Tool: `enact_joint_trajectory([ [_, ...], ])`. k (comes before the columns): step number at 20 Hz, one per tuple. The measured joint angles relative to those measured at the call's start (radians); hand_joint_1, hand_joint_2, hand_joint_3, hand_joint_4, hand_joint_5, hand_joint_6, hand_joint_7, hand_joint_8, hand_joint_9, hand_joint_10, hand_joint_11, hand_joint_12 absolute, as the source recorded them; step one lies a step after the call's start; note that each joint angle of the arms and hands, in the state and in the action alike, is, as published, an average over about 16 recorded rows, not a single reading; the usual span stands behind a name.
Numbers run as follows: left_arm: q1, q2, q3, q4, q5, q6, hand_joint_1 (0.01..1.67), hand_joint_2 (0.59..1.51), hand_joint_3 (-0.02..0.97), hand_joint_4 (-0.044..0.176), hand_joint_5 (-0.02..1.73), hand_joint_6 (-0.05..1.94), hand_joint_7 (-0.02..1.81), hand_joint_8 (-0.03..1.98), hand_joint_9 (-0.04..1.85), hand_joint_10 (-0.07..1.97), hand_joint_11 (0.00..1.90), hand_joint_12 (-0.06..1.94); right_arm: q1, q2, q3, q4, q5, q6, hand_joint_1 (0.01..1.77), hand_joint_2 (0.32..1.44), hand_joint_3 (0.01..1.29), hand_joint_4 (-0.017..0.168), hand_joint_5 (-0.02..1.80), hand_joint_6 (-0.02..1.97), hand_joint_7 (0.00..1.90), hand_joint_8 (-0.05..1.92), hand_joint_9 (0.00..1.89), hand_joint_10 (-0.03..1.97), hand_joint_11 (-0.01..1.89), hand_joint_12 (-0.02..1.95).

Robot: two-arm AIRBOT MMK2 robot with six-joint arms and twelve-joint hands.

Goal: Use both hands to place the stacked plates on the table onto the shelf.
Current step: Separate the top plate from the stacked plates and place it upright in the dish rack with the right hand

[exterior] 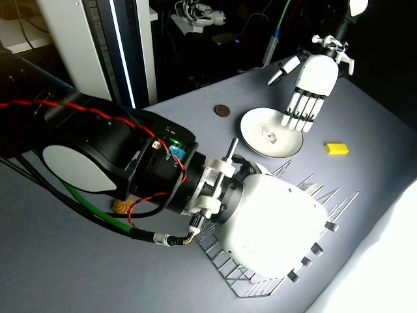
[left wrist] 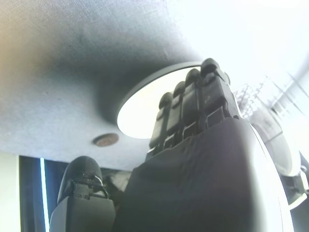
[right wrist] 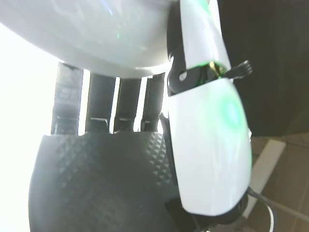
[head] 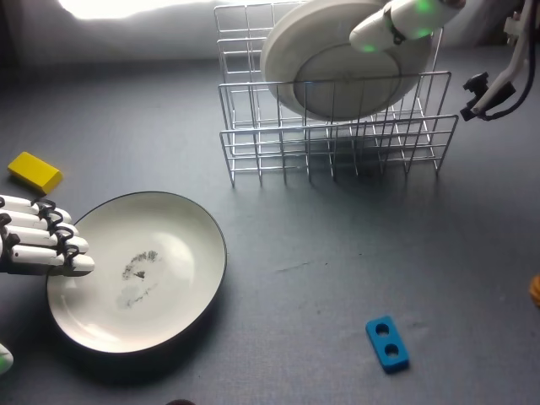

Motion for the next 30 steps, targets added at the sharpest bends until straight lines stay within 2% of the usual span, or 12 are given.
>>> enact_joint_trajectory([
  [9, 0.0, 0.0, 0.0, 0.0, 0.002, 0.006, 0.02, 1.104, 0.02, 0.0, 0.02, 0.01, 0.01, -0.01, 0.02, 0.01, 0.01, 0.01, -0.033, -0.006, 0.021, 0.01, 0.03, 0.004, 1.26, 1.03, 0.02, -0.005, 0.96, 0.86, 1.05, 0.92, 1.14, 0.43, 0.72, 1.2],
  [18, 0.0, 0.0, 0.0, 0.0, 0.002, 0.007, 0.02, 1.105, 0.02, 0.0, 0.02, 0.01, 0.01, -0.01, 0.02, 0.01, 0.01, 0.01, -0.044, -0.003, 0.016, 0.014, 0.039, 0.002, 1.19, 1.12, 0.02, -0.007, 0.85, 1.04, 0.97, 0.53, 0.94, 0.49, 0.61, 1.28],
  [20, 0.0, 0.0, 0.0, 0.0, 0.003, 0.007, 0.02, 1.104, 0.02, 0.0, 0.02, 0.01, 0.01, -0.01, 0.02, 0.01, 0.01, 0.01, -0.04, 0.001, 0.01, 0.014, 0.04, -0.001, 1.17, 1.13, 0.02, -0.007, 0.82, 0.99, 0.96, 0.42, 0.9, 0.45, 0.57, 1.28],
  [25, 0.0, 0.0, 0.0, 0.001, 0.004, 0.007, 0.02, 1.099, 0.02, 0.0, 0.02, 0.01, 0.01, -0.01, 0.02, 0.0, 0.01, 0.01, -0.028, 0.013, -0.007, 0.014, 0.046, -0.007, 1.12, 1.13, 0.02, -0.007, 0.82, 0.7, 0.97, 0.11, 0.85, 0.38, 0.48, 1.28],
  [30, 0.002, -0.004, 0.0, 0.005, 0.009, 0.007, 0.02, 1.095, 0.02, 0.001, 0.02, 0.01, 0.01, -0.01, 0.01, 0.0, 0.01, 0.01, -0.004, 0.033, -0.03, -0.001, 0.055, -0.017, 1.08, 1.1, 0.02, -0.005, 0.84, 0.38, 0.98, 0.04, 0.83, 0.33, 0.43, 1.27],
])
